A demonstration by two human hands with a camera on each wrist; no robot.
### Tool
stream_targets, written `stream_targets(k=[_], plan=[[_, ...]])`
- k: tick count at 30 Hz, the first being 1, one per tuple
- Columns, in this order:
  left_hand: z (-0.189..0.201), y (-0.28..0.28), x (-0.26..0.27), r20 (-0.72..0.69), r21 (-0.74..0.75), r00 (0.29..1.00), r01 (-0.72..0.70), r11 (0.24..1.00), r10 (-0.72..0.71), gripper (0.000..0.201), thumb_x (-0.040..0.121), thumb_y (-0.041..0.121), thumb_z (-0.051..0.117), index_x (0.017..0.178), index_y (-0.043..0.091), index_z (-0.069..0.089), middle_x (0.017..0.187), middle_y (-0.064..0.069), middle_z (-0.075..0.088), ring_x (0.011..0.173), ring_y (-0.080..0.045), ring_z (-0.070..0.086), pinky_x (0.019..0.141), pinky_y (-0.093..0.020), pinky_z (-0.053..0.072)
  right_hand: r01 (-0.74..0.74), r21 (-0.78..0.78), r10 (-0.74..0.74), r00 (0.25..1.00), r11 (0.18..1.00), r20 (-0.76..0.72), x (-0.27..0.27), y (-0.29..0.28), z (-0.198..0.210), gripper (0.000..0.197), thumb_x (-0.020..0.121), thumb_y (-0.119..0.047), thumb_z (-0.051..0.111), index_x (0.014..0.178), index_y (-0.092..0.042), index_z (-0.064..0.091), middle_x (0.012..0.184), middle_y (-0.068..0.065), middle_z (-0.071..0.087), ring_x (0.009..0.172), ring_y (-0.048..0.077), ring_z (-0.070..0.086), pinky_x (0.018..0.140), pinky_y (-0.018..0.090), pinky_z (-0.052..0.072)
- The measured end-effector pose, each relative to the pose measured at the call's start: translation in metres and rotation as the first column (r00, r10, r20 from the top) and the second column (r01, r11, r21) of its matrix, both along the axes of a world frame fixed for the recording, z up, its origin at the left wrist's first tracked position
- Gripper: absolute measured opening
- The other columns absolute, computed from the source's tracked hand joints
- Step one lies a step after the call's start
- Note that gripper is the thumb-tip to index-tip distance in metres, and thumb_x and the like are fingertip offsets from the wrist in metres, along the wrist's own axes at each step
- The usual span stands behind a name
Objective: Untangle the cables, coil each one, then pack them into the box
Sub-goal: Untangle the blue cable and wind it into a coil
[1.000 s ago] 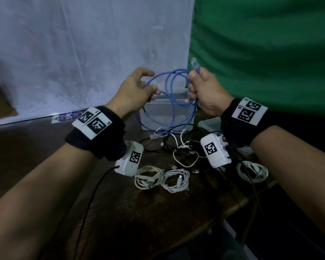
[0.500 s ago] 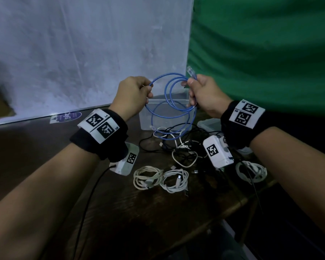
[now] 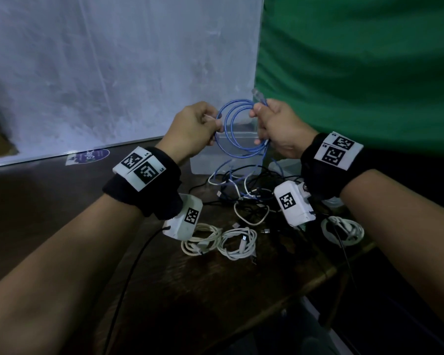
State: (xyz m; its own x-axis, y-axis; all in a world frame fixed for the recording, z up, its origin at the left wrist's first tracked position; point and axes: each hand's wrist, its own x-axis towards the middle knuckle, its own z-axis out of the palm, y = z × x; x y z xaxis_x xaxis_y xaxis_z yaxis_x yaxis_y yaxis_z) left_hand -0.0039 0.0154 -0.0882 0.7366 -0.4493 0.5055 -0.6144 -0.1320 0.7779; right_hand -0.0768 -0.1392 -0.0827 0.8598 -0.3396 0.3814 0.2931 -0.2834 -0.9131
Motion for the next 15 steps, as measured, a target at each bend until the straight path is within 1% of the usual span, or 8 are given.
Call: stream_targets(k=[1, 3, 5, 8, 10, 12, 13, 15], plan=[[-0.002, 0.0, 0.0, -0.043, -0.036, 0.999, 0.013, 0.999, -0.014, 0.017, 0.089, 0.001, 0.056, 0.078, 0.014, 0.058, 0.068, -0.005, 0.061, 0.053, -0.014, 0.054, 0.058, -0.025, 0.052, 0.0, 0.021, 0.0, 1.0, 1.0, 0.001, 0.0, -0.001, 0.001, 0.026, 0.103, -0.015, 0.034, 0.079, -0.014, 0.046, 0.033, -0.012, 0.033, 0.03, 0.002, 0.027, 0.039, 0.022, 0.046], [-0.002, 0.001, 0.0, -0.019, -0.043, 1.0, 0.014, 0.999, -0.014, 0.017, 0.089, -0.001, 0.056, 0.078, 0.012, 0.061, 0.064, -0.005, 0.059, 0.051, -0.012, 0.053, 0.057, -0.022, 0.052, -0.05, 0.028, 0.051, 0.998, 0.998, -0.023, -0.001, -0.001, -0.001, 0.025, 0.102, -0.015, 0.035, 0.08, -0.014, 0.046, 0.038, -0.01, 0.031, 0.031, 0.004, 0.026, 0.04, 0.024, 0.049], [0.0, 0.0, -0.002, 0.079, 0.022, 0.997, 0.011, 1.0, -0.013, 0.013, 0.089, 0.0, 0.056, 0.086, 0.007, 0.067, 0.06, -0.004, 0.057, 0.047, -0.005, 0.049, 0.054, -0.018, 0.047, -0.093, -0.013, 0.093, 0.994, 0.996, -0.053, -0.003, -0.001, -0.004, 0.024, 0.102, -0.014, 0.036, 0.081, -0.014, 0.048, 0.049, -0.003, 0.029, 0.034, 0.004, 0.027, 0.041, 0.025, 0.05], [0.001, -0.001, -0.006, 0.159, 0.13, 0.987, 0.014, 0.991, -0.035, 0.016, 0.09, 0.006, 0.057, 0.091, 0.015, 0.07, 0.059, 0.0, 0.055, 0.045, -0.001, 0.044, 0.056, -0.018, 0.043, -0.095, -0.093, 0.09, 0.994, 0.991, -0.063, -0.004, -0.001, -0.006, 0.024, 0.102, -0.014, 0.037, 0.081, -0.013, 0.05, 0.056, 0.0, 0.027, 0.035, 0.005, 0.028, 0.042, 0.026, 0.05], [0.001, -0.001, -0.01, 0.082, 0.106, 0.993, 0.078, 0.991, -0.087, 0.019, 0.093, 0.006, 0.054, 0.099, 0.017, 0.068, 0.063, -0.003, 0.056, 0.05, -0.004, 0.046, 0.058, -0.019, 0.045, -0.054, -0.121, 0.049, 0.998, 0.991, -0.043, -0.003, -0.002, -0.005, 0.025, 0.101, -0.014, 0.038, 0.08, -0.013, 0.05, 0.055, 0.0, 0.029, 0.031, 0.005, 0.03, 0.043, 0.03, 0.048], [-0.001, 0.001, -0.014, -0.075, 0.046, 0.986, 0.152, 0.987, -0.149, 0.021, 0.098, 0.008, 0.046, 0.108, 0.015, 0.064, 0.072, -0.006, 0.055, 0.057, -0.01, 0.047, 0.058, -0.019, 0.047, 0.008, -0.135, -0.01, 1.0, 0.991, -0.009, -0.003, -0.004, -0.003, 0.027, 0.101, -0.015, 0.038, 0.077, -0.014, 0.048, 0.047, -0.001, 0.035, 0.028, 0.004, 0.031, 0.048, 0.035, 0.042], [-0.005, 0.002, -0.012, -0.141, 0.057, 0.98, 0.152, 0.987, -0.142, 0.022, 0.1, 0.013, 0.042, 0.11, 0.015, 0.061, 0.077, -0.007, 0.055, 0.06, -0.013, 0.048, 0.059, -0.021, 0.048, 0.027, -0.127, -0.026, 1.0, 0.992, 0.012, -0.003, -0.005, -0.002, 0.027, 0.101, -0.016, 0.037, 0.076, -0.015, 0.047, 0.043, -0.004, 0.036, 0.028, 0.004, 0.03, 0.048, 0.035, 0.04], [-0.014, 0.003, -0.008, -0.219, 0.25, 0.976, 0.077, 0.965, -0.021, 0.025, 0.102, 0.028, 0.036, 0.116, 0.015, 0.052, 0.091, -0.012, 0.056, 0.07, -0.023, 0.056, 0.066, -0.03, 0.05, 0.03, -0.07, -0.027, 0.998, 0.997, 0.053, -0.005, -0.005, 0.005, 0.028, 0.103, -0.017, 0.035, 0.077, -0.015, 0.045, 0.043, -0.006, 0.035, 0.029, 0.003, 0.028, 0.044, 0.028, 0.039]])
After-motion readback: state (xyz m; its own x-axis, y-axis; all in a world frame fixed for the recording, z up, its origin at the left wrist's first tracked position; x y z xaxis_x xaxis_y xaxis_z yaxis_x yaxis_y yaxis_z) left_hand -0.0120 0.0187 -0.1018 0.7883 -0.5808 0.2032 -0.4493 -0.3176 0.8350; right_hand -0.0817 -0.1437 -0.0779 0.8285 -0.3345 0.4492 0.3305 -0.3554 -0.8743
